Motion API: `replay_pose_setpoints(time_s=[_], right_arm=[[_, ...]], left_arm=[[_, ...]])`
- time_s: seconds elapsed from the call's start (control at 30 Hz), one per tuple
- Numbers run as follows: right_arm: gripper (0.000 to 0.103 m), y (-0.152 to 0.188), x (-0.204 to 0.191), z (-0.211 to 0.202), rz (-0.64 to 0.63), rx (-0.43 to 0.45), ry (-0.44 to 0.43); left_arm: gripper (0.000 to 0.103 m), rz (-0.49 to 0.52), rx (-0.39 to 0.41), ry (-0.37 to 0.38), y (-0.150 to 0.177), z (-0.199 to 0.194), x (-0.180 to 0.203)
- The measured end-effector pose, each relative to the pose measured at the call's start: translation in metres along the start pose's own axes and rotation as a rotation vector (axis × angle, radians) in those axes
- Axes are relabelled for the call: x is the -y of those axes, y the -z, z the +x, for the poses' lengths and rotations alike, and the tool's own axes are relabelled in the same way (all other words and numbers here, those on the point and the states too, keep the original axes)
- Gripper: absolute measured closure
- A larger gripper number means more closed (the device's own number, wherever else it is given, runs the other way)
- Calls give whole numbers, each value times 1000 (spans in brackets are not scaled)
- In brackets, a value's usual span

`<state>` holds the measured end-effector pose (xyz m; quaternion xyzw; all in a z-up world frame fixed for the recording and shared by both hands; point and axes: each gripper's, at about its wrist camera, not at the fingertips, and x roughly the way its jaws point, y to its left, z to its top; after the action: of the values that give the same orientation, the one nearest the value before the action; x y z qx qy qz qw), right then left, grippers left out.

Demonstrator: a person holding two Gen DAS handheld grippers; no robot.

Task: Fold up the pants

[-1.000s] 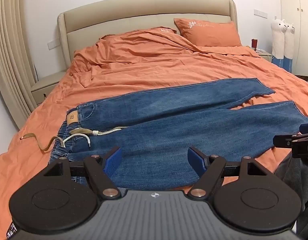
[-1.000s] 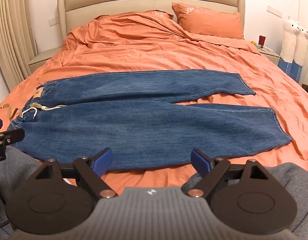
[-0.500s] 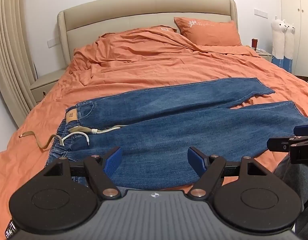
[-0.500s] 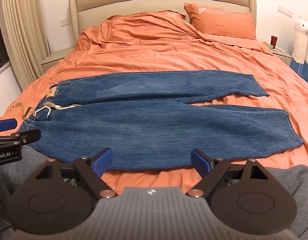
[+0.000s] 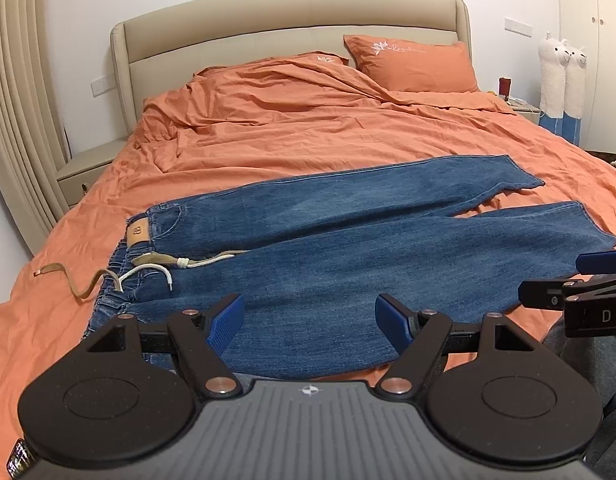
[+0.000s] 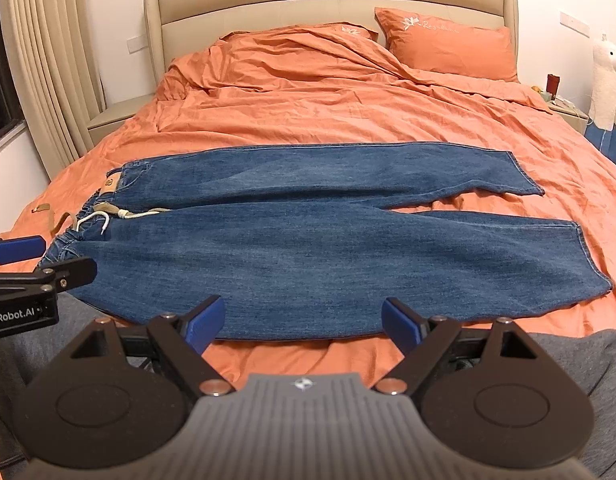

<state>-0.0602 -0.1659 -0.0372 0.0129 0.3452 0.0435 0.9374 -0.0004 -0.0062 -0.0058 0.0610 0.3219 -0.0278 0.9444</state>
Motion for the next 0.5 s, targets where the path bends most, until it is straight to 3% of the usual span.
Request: replay_pose_setpoints(time_s=[0.5], right_arm=[[21,3,4,-2,-2,4,-7]], left_arm=[[16,-1,-1,-1,-2,-2,1]])
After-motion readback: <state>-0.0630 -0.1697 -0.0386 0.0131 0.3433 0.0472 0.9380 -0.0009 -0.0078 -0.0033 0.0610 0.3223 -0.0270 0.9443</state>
